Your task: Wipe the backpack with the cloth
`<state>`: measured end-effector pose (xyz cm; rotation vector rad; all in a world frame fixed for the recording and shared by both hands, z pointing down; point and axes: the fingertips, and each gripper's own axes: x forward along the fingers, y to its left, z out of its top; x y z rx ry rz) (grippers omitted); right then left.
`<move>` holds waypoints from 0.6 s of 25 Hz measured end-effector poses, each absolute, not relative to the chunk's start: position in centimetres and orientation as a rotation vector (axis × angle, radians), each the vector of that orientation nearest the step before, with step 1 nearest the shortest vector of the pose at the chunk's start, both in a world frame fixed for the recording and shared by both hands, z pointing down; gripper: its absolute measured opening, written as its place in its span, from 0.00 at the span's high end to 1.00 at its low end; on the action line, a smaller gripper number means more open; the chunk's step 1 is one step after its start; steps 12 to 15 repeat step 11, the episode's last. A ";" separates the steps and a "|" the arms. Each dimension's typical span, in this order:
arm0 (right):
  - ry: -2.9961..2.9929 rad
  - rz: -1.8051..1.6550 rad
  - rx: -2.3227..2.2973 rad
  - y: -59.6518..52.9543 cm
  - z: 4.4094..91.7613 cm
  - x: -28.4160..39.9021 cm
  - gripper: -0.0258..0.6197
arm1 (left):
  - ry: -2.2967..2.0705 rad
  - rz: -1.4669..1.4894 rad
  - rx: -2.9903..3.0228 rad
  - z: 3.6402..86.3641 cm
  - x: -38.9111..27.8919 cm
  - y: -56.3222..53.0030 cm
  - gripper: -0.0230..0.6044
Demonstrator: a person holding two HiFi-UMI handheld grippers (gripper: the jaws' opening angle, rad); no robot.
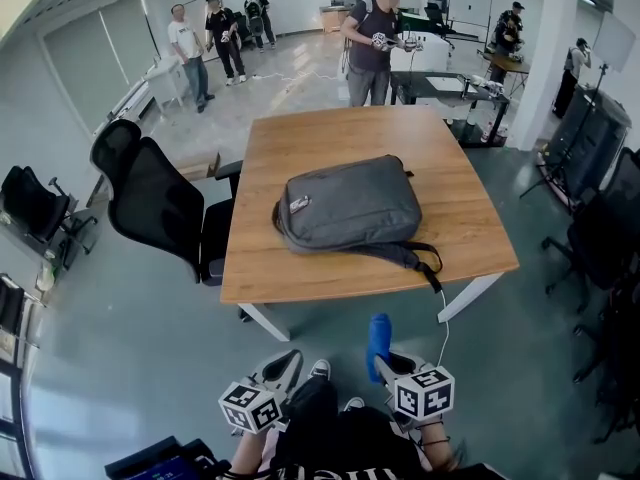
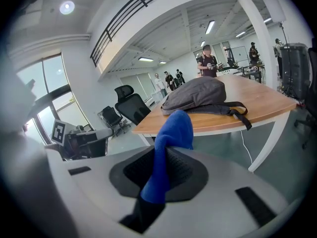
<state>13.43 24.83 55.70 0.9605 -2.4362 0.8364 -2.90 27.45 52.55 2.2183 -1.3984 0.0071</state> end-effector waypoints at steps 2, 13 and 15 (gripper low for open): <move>-2.437 0.832 0.963 24.8 55.6 13.4 0.86 | -1.397 0.005 2.223 52.4 -2.9 27.3 0.96; -2.430 0.826 0.953 25.3 55.7 13.8 0.86 | -1.399 -0.002 2.212 52.7 -2.6 27.8 0.96; -2.430 0.826 0.953 25.3 55.7 13.8 0.86 | -1.399 -0.002 2.212 52.7 -2.6 27.8 0.96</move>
